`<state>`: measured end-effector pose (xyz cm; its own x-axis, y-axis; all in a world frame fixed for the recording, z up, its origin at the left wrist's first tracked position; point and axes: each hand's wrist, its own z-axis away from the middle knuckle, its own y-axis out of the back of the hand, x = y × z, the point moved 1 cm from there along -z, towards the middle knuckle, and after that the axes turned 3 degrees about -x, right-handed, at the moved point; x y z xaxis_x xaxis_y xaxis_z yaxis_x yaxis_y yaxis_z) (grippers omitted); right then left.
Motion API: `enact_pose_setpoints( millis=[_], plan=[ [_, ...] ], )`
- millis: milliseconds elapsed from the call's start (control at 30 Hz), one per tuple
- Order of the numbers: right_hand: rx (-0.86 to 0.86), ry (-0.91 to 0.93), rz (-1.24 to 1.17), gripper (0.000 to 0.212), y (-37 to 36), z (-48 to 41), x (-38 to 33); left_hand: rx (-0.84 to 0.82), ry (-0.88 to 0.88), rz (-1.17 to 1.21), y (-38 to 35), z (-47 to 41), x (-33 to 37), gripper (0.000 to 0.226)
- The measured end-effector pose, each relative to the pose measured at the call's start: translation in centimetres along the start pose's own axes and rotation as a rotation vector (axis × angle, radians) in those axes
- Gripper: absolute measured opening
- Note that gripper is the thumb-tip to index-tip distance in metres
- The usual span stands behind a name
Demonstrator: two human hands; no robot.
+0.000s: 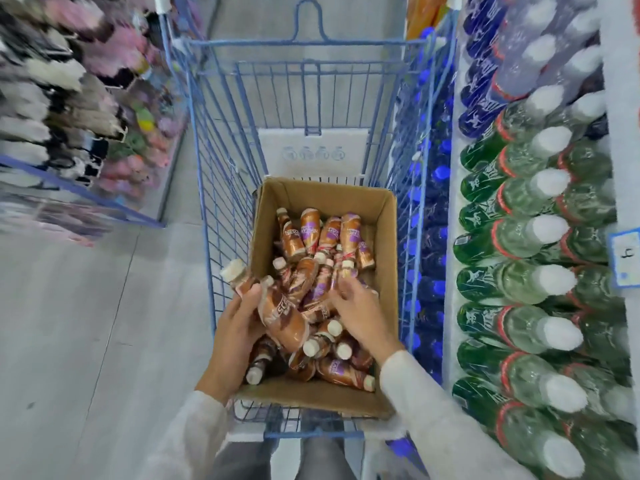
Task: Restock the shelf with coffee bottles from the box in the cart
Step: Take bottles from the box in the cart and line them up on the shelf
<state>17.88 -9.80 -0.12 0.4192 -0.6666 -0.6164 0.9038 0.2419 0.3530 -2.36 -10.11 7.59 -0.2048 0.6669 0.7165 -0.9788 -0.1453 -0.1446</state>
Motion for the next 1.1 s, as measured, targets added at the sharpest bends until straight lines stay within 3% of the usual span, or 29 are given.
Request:
enact_pose_setpoints(
  millis=[100, 200, 467, 633, 800, 967, 1100],
  plan=[
    [-0.032, 0.007, 0.070, 0.061, -2.4, -5.5, -2.3, 0.107, 0.026, 0.125, 1.2, 2.2, 0.5, 0.059],
    [-0.018, 0.058, 0.133, 0.055, -4.8, -9.7, -4.8, 0.194, 0.100, 0.170, 1.5, 4.0, 1.2, 0.043],
    [-0.057, 0.046, 0.489, 0.074, -10.4, -19.6, -7.0, 0.279, 0.184, 0.128, 4.5, 5.0, 1.3, 0.058],
    [0.097, 0.032, 0.550, 0.074, -12.5, -21.9, -6.3, 0.370, 0.202, 0.101, 6.4, 5.2, 0.7, 0.075],
    [0.081, 0.008, 0.326, 0.069, -11.0, -21.3, -7.0, 0.374, 0.190, 0.059, 5.9, 5.0, 1.1, 0.072],
    [-0.014, -0.020, -0.066, 0.085, -8.4, -16.2, -6.5, 0.217, 0.123, -0.002, 4.2, 5.5, 3.4, 0.051],
    [-0.050, -0.030, -0.233, 0.084, -6.0, -8.1, -6.8, 0.089, 0.083, -0.013, 2.8, 6.2, 5.2, 0.039]
  ],
)
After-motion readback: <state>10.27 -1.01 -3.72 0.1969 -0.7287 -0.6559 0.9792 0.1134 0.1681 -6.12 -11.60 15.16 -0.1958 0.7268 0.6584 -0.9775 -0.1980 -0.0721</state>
